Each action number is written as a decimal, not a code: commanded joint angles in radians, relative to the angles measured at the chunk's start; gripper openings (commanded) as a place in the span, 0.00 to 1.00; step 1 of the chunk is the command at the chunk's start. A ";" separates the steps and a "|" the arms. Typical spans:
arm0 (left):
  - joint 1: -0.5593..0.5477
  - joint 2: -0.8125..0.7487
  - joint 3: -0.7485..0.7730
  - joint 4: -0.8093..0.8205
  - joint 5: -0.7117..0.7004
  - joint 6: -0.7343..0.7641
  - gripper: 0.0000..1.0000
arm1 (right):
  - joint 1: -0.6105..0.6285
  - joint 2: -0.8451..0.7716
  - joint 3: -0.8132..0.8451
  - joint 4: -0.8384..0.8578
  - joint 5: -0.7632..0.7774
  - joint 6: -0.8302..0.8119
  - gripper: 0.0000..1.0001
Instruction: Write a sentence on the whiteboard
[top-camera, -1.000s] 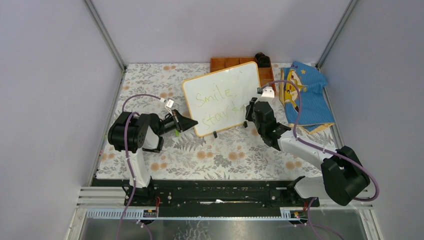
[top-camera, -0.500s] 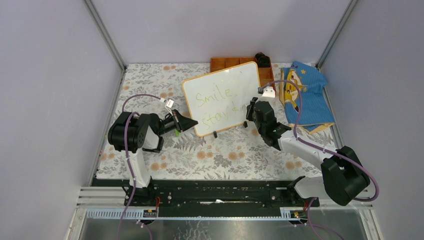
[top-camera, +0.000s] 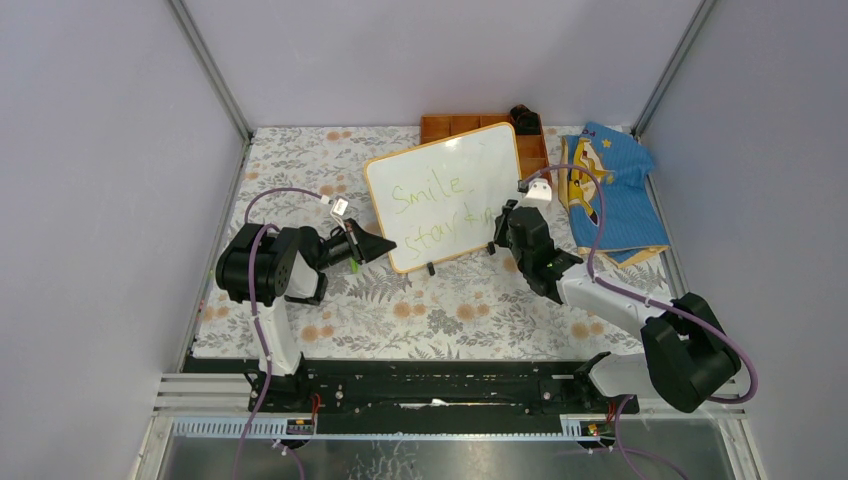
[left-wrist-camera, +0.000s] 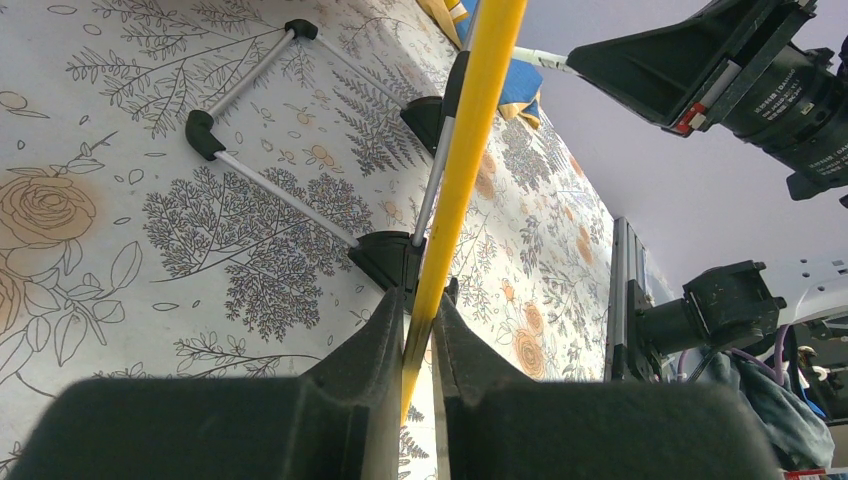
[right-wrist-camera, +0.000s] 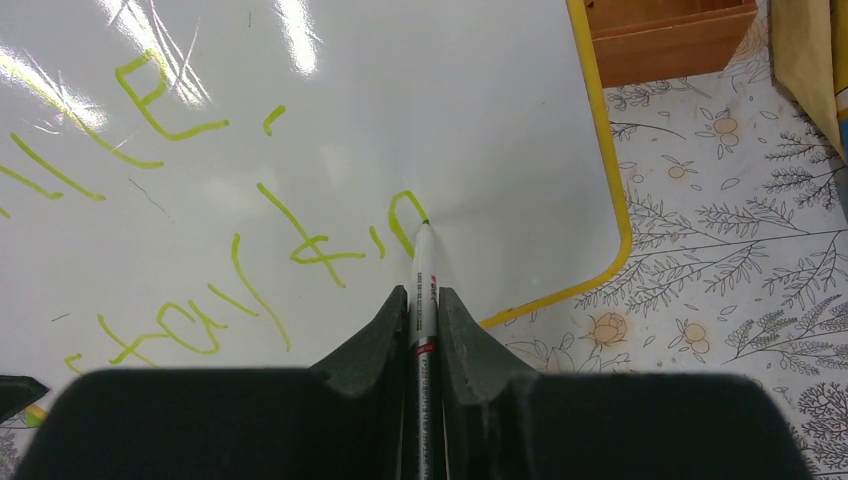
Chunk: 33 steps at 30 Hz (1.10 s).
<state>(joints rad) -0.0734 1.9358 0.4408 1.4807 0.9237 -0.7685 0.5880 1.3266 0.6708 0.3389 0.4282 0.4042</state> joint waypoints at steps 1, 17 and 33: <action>0.001 0.008 -0.002 -0.108 -0.039 0.020 0.00 | -0.010 -0.015 -0.013 -0.006 0.010 0.021 0.00; 0.001 0.007 -0.002 -0.110 -0.039 0.021 0.00 | -0.010 -0.043 -0.012 -0.032 0.016 0.029 0.00; 0.000 0.007 -0.002 -0.115 -0.039 0.023 0.00 | -0.038 -0.069 0.119 -0.044 0.055 -0.010 0.00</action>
<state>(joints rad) -0.0761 1.9354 0.4412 1.4761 0.9237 -0.7670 0.5732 1.2667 0.7265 0.2596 0.4530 0.4072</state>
